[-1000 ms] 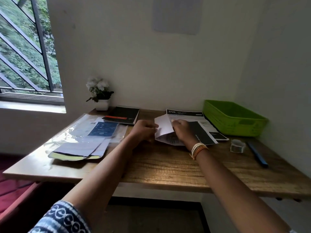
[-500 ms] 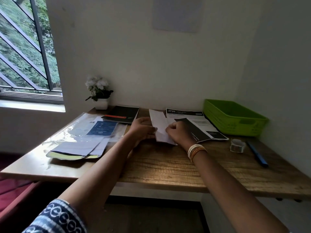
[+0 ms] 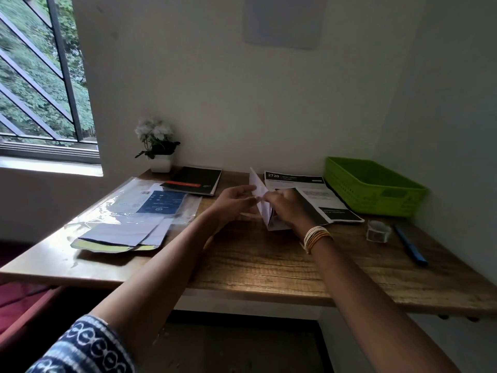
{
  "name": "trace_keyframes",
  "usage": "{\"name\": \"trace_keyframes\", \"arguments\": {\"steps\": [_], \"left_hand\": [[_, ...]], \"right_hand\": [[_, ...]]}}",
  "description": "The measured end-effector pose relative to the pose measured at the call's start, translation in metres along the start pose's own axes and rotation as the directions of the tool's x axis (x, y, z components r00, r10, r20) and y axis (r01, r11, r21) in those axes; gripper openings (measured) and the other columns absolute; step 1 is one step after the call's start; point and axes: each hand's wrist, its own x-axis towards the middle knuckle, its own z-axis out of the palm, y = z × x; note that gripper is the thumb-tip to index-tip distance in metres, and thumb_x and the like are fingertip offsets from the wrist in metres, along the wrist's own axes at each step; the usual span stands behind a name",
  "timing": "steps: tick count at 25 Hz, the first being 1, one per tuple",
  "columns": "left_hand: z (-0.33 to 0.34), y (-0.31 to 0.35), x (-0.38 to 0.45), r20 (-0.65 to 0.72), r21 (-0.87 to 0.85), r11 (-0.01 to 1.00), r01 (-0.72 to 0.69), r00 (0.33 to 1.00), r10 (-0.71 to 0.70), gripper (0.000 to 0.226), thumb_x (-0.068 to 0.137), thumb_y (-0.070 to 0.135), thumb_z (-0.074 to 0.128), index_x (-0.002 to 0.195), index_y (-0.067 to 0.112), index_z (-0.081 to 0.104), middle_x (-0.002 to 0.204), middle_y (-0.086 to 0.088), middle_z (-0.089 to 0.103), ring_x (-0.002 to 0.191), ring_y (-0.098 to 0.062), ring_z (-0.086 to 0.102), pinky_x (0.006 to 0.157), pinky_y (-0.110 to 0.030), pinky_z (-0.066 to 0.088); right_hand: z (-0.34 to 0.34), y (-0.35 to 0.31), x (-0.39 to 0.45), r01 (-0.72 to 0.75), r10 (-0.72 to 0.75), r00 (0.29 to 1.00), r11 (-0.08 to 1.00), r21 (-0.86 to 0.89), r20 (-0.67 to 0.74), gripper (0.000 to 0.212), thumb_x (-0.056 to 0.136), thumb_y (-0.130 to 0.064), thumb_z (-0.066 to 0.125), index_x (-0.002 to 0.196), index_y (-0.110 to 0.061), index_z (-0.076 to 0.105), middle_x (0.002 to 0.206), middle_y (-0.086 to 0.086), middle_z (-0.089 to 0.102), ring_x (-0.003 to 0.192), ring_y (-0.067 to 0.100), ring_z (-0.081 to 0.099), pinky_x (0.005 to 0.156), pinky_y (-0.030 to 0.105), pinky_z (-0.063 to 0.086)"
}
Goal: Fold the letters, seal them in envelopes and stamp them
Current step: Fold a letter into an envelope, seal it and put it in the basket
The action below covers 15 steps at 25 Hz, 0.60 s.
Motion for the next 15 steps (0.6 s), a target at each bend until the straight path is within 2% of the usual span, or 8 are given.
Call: {"name": "trace_keyframes", "arguments": {"steps": [2, 3, 6, 8, 10, 11, 13, 15], "left_hand": [[-0.0003, -0.0005, 0.0014, -0.001, 0.007, 0.998, 0.057, 0.998, -0.057, 0.045, 0.093, 0.016, 0.057, 0.137, 0.012, 0.047, 0.128, -0.013, 0.057, 0.104, -0.023, 0.064, 0.079, -0.03, 0.058], [-0.001, -0.001, 0.0025, -0.015, 0.001, 0.996, 0.084, 0.996, -0.084, 0.044, 0.093, 0.014, 0.056, 0.136, 0.011, 0.048, 0.127, -0.014, 0.058, 0.105, -0.024, 0.063, 0.08, -0.031, 0.057], [-0.0013, -0.0011, 0.0035, -0.048, -0.052, 0.991, 0.127, 0.99, -0.129, 0.041, 0.094, 0.01, 0.053, 0.135, 0.007, 0.048, 0.121, -0.016, 0.06, 0.096, -0.022, 0.065, 0.076, -0.029, 0.057], [-0.0014, -0.0014, 0.0048, -0.063, -0.081, 0.986, 0.148, 0.986, -0.153, 0.044, 0.094, 0.007, 0.053, 0.137, 0.007, 0.045, 0.122, -0.018, 0.059, 0.094, -0.021, 0.065, 0.077, -0.031, 0.057], [-0.0017, -0.0013, 0.006, -0.073, -0.089, 0.982, 0.164, 0.983, -0.17, 0.047, 0.092, 0.005, 0.055, 0.138, 0.007, 0.045, 0.129, -0.019, 0.054, 0.096, -0.022, 0.064, 0.079, -0.032, 0.057], [-0.0021, -0.0015, 0.007, -0.079, -0.064, 0.984, 0.167, 0.982, -0.172, 0.048, 0.091, 0.003, 0.057, 0.137, 0.008, 0.046, 0.133, -0.019, 0.051, 0.1, -0.022, 0.063, 0.082, -0.033, 0.057], [-0.0025, -0.0019, 0.0084, -0.102, 0.038, 0.985, 0.17, 0.981, -0.166, 0.051, 0.088, 0.002, 0.06, 0.136, 0.011, 0.048, 0.137, -0.017, 0.046, 0.111, -0.025, 0.058, 0.093, -0.036, 0.053], [-0.0022, -0.0011, 0.008, -0.133, 0.161, 0.971, 0.174, 0.979, -0.154, 0.052, 0.087, 0.003, 0.062, 0.136, 0.014, 0.049, 0.138, -0.015, 0.045, 0.115, -0.025, 0.054, 0.097, -0.034, 0.05]], "right_hand": [[-0.0012, 0.0058, 0.0059, -0.069, 0.065, 0.995, 0.997, -0.043, -0.079, 0.031, 0.087, -0.022, 0.054, 0.107, -0.002, 0.066, 0.099, 0.014, 0.066, 0.079, 0.022, 0.059, 0.064, 0.027, 0.046], [-0.002, 0.0073, 0.0074, -0.098, 0.097, 0.99, 0.995, -0.004, -0.106, 0.03, 0.085, -0.017, 0.053, 0.11, -0.003, 0.065, 0.101, 0.015, 0.067, 0.085, 0.026, 0.061, 0.072, 0.033, 0.053], [-0.003, 0.0084, 0.0103, -0.202, 0.219, 0.975, 0.935, 0.291, -0.026, 0.035, 0.086, 0.0, 0.049, 0.121, -0.005, 0.054, 0.093, 0.009, 0.059, 0.094, 0.028, 0.059, 0.086, 0.048, 0.056], [-0.0031, 0.0045, 0.0102, -0.286, 0.282, 0.956, 0.851, 0.441, 0.075, 0.041, 0.089, 0.006, 0.048, 0.127, -0.005, 0.045, 0.093, 0.008, 0.051, 0.091, 0.027, 0.057, 0.073, 0.042, 0.059], [-0.0019, 0.0023, 0.0103, -0.325, 0.308, 0.944, 0.823, 0.466, 0.115, 0.037, 0.093, 0.003, 0.044, 0.129, -0.004, 0.044, 0.1, 0.011, 0.052, 0.086, 0.025, 0.058, 0.056, 0.035, 0.058], [-0.0003, 0.0034, 0.0111, -0.3, 0.292, 0.953, 0.874, 0.383, 0.082, 0.033, 0.095, -0.001, 0.043, 0.127, -0.002, 0.048, 0.102, 0.012, 0.055, 0.086, 0.025, 0.058, 0.059, 0.036, 0.058], [0.0019, 0.0066, 0.0114, -0.139, 0.14, 0.989, 0.99, 0.026, -0.05, 0.028, 0.095, -0.008, 0.045, 0.116, -0.003, 0.062, 0.103, 0.012, 0.063, 0.086, 0.022, 0.058, 0.07, 0.037, 0.053], [0.0051, 0.0121, 0.0093, 0.027, -0.062, 0.991, 0.961, -0.276, -0.119, 0.023, 0.093, -0.011, 0.051, 0.103, -0.006, 0.071, 0.103, 0.01, 0.068, 0.083, 0.017, 0.057, 0.069, 0.03, 0.047]]}}
